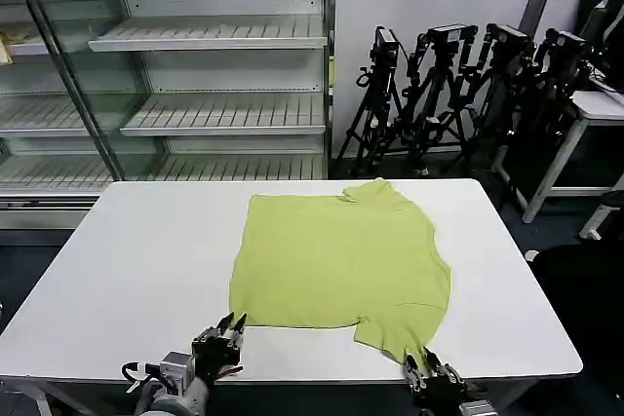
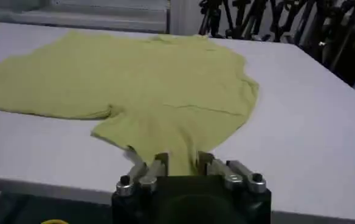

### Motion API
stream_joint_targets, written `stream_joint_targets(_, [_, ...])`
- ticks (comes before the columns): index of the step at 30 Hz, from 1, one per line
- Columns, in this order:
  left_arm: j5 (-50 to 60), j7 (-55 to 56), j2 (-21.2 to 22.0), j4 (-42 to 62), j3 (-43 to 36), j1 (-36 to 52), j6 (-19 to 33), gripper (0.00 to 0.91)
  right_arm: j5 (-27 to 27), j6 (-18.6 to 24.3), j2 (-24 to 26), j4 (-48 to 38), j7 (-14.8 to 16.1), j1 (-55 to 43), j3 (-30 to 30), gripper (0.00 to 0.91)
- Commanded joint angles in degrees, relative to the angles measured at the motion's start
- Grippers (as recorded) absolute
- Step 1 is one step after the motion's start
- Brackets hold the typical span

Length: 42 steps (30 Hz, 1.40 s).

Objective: Fold and organize the clothes.

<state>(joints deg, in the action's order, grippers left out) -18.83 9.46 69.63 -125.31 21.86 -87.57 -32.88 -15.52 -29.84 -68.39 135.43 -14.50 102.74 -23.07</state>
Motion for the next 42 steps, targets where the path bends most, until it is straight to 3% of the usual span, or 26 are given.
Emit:
stream_joint_targets(1, [-0.54, 0.02, -0.05, 0.27, -0.04, 0.21, -0.14, 0.03, -0.19, 0.2, -0.16, -0.27, 0.0, -0.2, 0.34, 0.0])
stream_joint_targets(15, [-1.68, -0.46, 0.79, -11.5, 4.47, -5.94, 2.1, 0.03, -1.89, 5.98, 1.83, 7.95, 2.13, 5.59, -5.65, 0.0])
stream_joint_targets(25, [-2.87, -0.17, 0.69, -18.64, 11.09, -10.65, 2.63, 0.03, -4.19, 7.02, 1.76, 11.28, 2.68, 6.21, -9.05, 0.0])
stream_joint_targets(30, [-3.61, -0.06, -0.39, -17.47, 12.18, -8.91, 2.97, 0.03, -7.38, 6.88, 2.2, 10.15, 2.24, 0.6, -9.81, 0.0])
stream_joint_targets(42, [-0.73, -0.52, -3.02, -7.44, 5.88, -0.5, 2.61, 0.03, -12.37, 5.78, 6.48, -1.25, 0.43, -17.16, -5.53, 0.0])
